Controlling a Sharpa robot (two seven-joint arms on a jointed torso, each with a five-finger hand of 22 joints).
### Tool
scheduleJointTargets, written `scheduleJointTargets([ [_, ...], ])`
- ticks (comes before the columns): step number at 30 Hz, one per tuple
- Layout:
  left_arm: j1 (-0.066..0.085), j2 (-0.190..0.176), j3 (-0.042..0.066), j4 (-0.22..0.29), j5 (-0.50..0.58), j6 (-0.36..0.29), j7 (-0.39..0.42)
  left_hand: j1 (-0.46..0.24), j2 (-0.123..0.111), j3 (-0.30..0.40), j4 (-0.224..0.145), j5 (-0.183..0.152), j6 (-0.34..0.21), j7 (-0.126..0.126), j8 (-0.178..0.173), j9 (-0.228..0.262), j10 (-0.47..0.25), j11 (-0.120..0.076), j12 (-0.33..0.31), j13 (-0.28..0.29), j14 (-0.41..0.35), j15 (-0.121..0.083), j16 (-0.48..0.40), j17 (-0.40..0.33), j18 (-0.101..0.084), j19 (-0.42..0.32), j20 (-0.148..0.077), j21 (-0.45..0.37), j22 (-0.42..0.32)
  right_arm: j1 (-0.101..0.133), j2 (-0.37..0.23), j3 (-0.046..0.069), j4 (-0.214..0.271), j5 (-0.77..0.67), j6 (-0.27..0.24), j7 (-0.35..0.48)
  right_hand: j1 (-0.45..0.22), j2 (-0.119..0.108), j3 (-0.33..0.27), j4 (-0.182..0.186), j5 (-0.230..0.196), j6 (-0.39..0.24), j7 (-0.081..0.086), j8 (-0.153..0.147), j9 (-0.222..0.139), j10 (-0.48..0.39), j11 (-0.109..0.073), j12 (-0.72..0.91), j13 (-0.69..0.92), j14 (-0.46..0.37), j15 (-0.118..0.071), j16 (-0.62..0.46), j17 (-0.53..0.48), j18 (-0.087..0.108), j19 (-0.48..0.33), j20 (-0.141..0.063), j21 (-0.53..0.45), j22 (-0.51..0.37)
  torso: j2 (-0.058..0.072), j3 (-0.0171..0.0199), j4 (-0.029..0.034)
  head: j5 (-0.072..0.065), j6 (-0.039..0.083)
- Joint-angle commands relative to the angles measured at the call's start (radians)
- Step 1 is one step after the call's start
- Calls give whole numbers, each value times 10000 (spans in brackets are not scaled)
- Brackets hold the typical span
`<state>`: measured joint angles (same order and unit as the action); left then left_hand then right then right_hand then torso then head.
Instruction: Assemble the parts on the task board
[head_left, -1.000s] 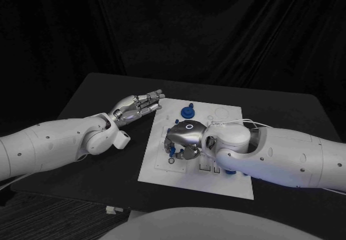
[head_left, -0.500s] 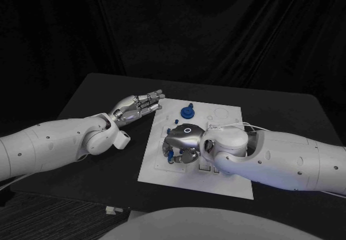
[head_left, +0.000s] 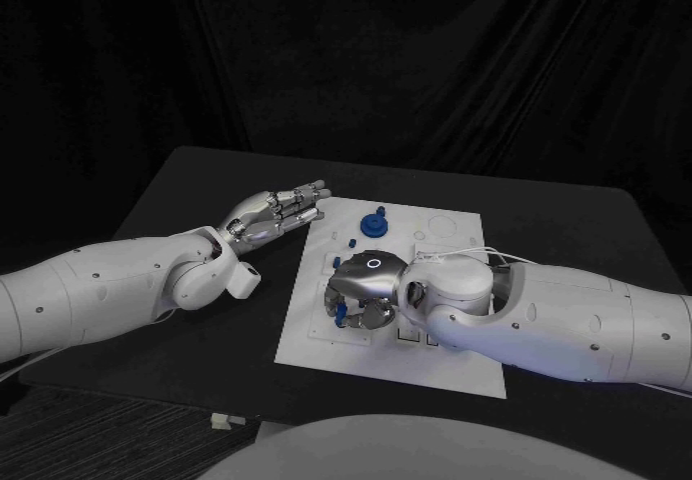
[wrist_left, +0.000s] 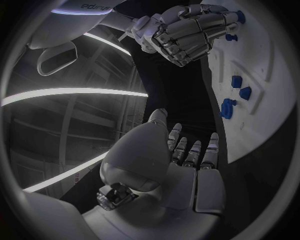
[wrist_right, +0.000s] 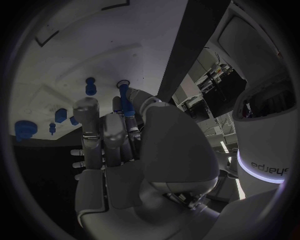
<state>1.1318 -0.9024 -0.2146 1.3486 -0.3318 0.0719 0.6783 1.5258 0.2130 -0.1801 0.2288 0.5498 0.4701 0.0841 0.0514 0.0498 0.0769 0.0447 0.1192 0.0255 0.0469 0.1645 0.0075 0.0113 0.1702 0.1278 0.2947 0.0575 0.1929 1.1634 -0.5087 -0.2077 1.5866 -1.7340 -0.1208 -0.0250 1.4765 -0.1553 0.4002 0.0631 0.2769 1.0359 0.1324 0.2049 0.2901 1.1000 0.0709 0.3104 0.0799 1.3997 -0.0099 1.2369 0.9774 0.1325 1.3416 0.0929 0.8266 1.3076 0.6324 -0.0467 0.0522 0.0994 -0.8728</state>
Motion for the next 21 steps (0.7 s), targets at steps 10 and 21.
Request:
scheduleJointTargets([
  [10, -16, 28, 10, 0, 66, 190, 686, 50, 35, 78, -16, 34, 46, 10, 55, 11, -29, 79, 53, 11, 39, 60, 68, 15, -107, 32, -7, 38, -3, -77, -12, 4, -28, -69, 317, -134, 115, -23, 61, -145, 150, -137, 37, -132, -20, -5, 47, -90, 14, -120, 45, -77, -79, -33, -138, 20, -127, 929, 4, -1, 5, 15, 2],
  [21, -24, 59, 10, -17, 66, 253, 640, 68, 53, 120, -26, 33, 234, 61, 93, 32, -10, 135, 71, 15, 44, 72, 69, 16, -120, 45, -6, 40, -10, -94, -26, 4, -26, -69, 392, -152, 112, -31, 75, -168, 164, -158, 35, -156, -23, -44, 56, -123, 10, -135, 54, -84, -85, -31, -157, 26, -139, 925, 2, 1, 5, 4, 2],
])
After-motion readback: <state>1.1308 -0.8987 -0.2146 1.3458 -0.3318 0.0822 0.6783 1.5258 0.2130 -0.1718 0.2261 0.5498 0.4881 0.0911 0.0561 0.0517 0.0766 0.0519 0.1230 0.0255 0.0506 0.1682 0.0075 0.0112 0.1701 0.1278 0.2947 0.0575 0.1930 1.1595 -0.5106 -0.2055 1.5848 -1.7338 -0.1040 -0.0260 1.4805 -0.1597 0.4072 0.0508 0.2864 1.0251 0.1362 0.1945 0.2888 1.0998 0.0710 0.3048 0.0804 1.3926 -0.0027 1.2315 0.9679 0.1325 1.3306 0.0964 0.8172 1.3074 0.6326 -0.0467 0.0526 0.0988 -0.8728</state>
